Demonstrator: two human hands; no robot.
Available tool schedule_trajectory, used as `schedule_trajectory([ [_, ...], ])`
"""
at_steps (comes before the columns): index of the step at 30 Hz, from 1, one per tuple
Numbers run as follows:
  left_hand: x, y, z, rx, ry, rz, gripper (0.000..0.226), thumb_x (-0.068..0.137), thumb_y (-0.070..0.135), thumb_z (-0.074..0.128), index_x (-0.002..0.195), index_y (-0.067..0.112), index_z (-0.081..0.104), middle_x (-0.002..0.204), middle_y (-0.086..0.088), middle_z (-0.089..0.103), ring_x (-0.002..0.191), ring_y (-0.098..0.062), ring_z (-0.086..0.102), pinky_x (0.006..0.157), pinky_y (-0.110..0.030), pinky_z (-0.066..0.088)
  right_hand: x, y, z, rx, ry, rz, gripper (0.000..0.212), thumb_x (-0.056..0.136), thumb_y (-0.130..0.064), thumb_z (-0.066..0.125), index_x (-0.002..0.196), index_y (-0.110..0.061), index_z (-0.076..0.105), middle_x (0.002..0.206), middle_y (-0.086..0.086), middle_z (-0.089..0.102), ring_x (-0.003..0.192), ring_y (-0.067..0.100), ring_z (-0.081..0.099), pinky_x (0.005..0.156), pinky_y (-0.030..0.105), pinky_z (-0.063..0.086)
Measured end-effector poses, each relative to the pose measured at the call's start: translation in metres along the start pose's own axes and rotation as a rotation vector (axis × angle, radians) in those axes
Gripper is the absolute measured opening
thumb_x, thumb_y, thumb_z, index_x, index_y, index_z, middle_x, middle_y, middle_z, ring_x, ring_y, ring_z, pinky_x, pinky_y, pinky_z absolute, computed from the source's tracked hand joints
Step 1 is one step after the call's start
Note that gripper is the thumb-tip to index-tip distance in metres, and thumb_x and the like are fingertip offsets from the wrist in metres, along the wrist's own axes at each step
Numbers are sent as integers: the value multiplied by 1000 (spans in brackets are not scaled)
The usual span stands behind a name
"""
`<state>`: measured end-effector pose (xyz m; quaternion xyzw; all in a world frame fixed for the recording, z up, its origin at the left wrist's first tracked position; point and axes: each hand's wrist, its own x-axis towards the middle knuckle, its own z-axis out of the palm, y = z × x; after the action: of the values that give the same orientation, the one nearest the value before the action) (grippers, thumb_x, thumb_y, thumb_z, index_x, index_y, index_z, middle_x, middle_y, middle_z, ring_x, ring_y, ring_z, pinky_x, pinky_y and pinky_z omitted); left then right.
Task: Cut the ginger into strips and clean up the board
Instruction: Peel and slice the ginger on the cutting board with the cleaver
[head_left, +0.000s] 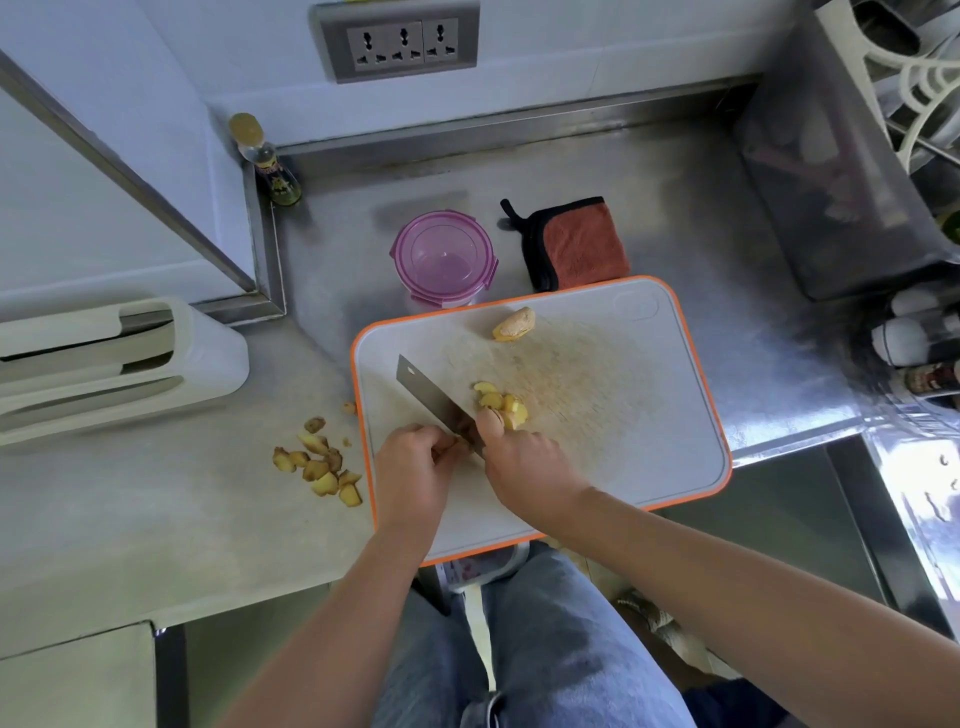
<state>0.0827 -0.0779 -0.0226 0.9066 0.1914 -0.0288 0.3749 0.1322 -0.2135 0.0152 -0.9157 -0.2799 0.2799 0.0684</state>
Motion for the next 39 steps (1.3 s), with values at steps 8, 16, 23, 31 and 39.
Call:
schedule_trajectory([
  [8,1,-3,0,-47,-17,10,9,79,17,78,74,12,73,71,1,66,64,-13,56,57,-12,32,-10,5,2,-20,-43,14,28,96,-5,37,123,-10,29,64,-3,35,54,17,35,55,33,31],
  [16,2,-4,0,-10,-24,37,7,80,16,77,76,11,73,74,0,67,67,-12,56,61,-13,33,20,-10,-1,-6,-1,6,29,96,-8,40,123,-11,30,87,9,59,63,27,43,58,33,34],
  [23,1,-8,-2,-54,-37,28,10,75,16,81,74,13,72,69,4,61,67,-11,55,63,-13,36,15,16,-8,172,72,71,22,101,-17,35,120,-8,30,74,8,51,68,31,52,57,36,38],
  [31,-9,-4,-4,-83,-11,1,12,79,16,79,89,10,76,83,3,62,69,-1,55,71,-4,41,3,15,-21,228,149,-5,17,99,-17,37,112,-7,33,60,-2,39,58,28,46,47,30,24],
  [39,-12,-2,1,0,66,-8,6,80,15,77,85,13,77,78,1,69,77,-19,61,69,-24,43,-10,5,-11,103,81,-30,29,99,-20,35,126,-10,33,73,6,47,63,28,45,59,34,39],
])
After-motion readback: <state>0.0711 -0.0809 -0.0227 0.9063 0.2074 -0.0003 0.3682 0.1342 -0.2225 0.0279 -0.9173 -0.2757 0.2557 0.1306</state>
